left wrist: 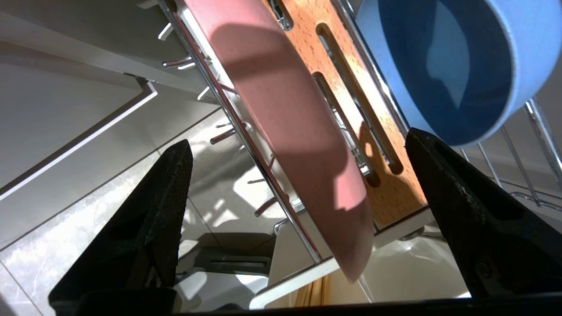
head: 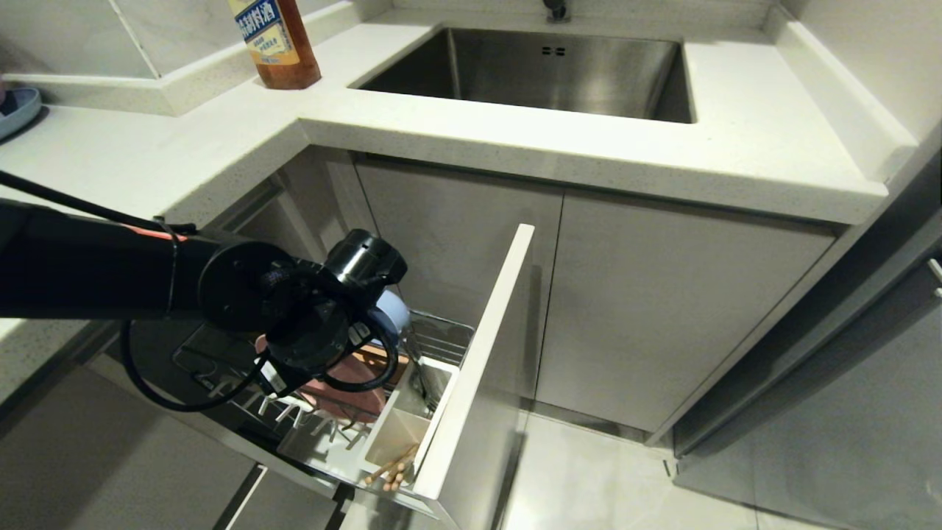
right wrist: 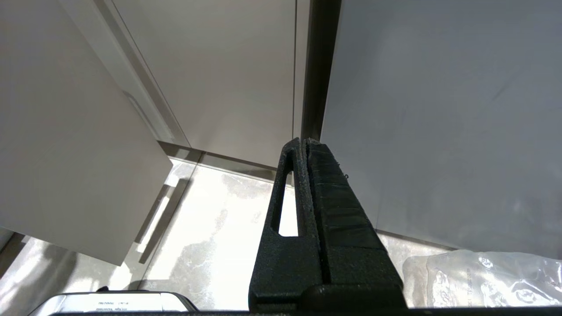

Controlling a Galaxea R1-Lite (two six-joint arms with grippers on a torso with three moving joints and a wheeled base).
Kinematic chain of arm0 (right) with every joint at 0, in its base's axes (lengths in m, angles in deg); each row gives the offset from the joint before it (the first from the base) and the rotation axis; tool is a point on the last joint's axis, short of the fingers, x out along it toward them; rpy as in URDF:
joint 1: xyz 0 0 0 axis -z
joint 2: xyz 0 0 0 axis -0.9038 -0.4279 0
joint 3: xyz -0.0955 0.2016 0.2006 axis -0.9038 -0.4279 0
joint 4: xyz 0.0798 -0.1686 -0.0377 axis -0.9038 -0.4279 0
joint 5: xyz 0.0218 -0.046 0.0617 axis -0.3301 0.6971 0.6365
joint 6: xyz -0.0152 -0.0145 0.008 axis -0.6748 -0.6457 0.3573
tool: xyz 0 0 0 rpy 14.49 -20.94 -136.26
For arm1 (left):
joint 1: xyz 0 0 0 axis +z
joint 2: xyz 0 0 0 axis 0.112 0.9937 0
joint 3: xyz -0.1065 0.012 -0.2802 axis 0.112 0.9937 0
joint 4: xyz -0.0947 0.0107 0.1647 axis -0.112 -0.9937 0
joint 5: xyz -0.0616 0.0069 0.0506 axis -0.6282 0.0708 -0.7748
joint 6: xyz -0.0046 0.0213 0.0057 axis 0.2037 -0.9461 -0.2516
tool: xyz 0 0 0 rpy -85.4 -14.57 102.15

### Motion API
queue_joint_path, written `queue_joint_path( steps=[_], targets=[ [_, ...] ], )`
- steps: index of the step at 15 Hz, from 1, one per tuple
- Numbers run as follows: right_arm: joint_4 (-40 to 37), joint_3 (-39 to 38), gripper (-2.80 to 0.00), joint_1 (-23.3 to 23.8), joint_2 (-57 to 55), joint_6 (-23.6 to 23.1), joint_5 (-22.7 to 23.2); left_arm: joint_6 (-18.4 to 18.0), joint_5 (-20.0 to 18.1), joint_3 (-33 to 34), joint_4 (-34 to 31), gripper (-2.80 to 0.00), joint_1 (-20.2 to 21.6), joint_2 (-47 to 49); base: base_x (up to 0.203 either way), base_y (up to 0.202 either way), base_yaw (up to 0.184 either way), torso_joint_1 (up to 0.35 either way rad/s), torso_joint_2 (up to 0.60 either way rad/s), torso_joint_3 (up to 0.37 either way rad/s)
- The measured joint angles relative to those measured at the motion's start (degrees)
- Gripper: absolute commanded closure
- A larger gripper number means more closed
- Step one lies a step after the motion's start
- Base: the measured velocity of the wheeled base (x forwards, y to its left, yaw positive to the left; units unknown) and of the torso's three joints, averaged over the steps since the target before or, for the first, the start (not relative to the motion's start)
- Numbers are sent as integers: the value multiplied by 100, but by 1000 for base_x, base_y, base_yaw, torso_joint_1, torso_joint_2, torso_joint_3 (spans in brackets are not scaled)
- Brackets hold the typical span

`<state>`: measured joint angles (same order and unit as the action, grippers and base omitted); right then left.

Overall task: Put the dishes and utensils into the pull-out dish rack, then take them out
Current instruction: Take the plate out of the cupboard

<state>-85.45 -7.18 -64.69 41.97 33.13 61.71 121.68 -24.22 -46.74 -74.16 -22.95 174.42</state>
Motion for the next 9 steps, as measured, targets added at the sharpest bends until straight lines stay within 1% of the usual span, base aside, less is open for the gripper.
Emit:
queue_joint_path(
  steps=[2, 3, 9],
  targets=[
    [0, 0, 0, 0, 0, 2, -2, 5, -45, 6, 1, -280, 13, 11, 0, 0, 0, 0, 0, 0],
    [0, 0, 0, 0, 0, -1, 1, 5, -55, 9, 0, 0, 19, 11, 0, 0, 0, 0, 0, 0],
    [0, 0, 0, 0, 0, -1, -2, -2, -55, 27, -5, 0, 28, 10, 0, 0, 0, 0, 0, 0]
  ],
)
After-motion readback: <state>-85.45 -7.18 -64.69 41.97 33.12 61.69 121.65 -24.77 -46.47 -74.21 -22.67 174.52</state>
